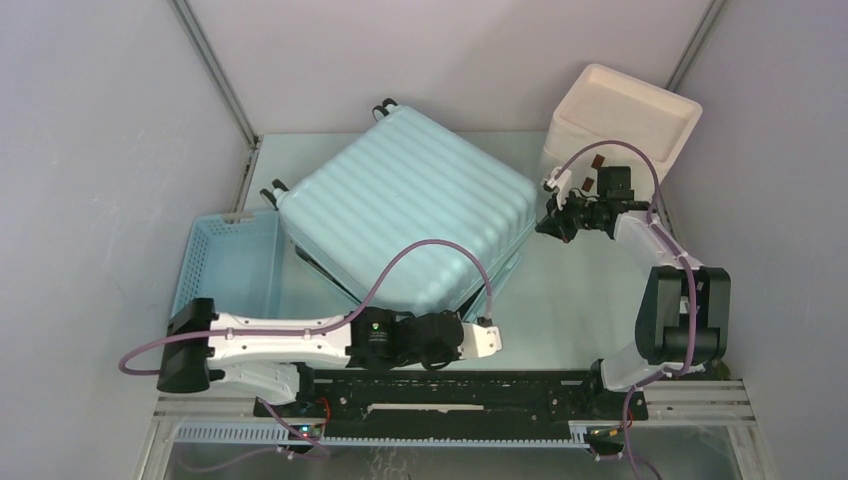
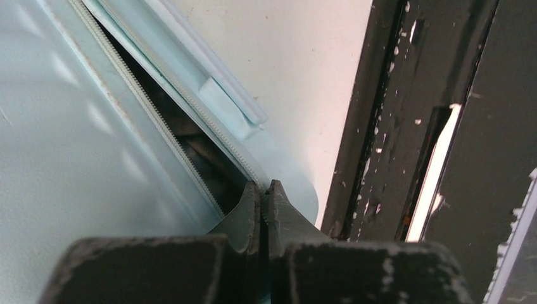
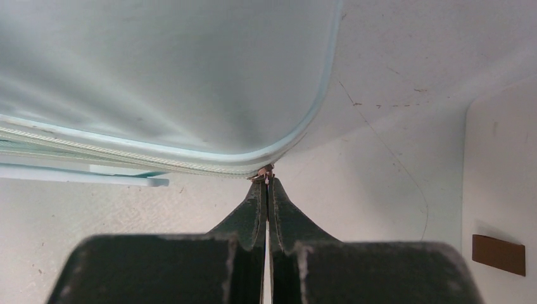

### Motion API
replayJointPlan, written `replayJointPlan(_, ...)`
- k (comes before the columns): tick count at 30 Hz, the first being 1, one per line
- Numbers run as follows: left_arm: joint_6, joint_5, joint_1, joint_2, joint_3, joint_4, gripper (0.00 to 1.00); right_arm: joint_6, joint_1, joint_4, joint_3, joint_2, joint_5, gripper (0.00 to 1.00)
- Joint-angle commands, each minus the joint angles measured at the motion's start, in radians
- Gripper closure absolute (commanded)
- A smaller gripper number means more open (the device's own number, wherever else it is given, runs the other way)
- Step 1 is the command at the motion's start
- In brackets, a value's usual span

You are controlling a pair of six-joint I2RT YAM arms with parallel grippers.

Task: Open, take out, and arrange the luggage
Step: Unzip the luggage at the center of the board.

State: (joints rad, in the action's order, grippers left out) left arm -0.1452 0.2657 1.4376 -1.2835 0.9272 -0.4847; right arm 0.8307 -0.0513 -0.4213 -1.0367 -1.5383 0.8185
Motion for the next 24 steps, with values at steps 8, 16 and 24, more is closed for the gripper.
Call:
replayJointPlan(8,-0.25,0.004,-0.06,0.134,-0.205,-0.346,1.0,0.057,-0.039,0.045,-0.145,-0.094,-0.102,1.0)
replayJointPlan(16,-0.284,0.092,-0.076,0.271,-0.265,-0.313,0.99,0.039,0.033,-0.014,-0.294,-0.203,-0.103,0.97)
replayJointPlan(24,-0.113,0.094,-0.078,0.378,-0.143,-0.2,0.41,-0.013,0.022,-0.007,-0.244,-0.121,-0.131,0.53)
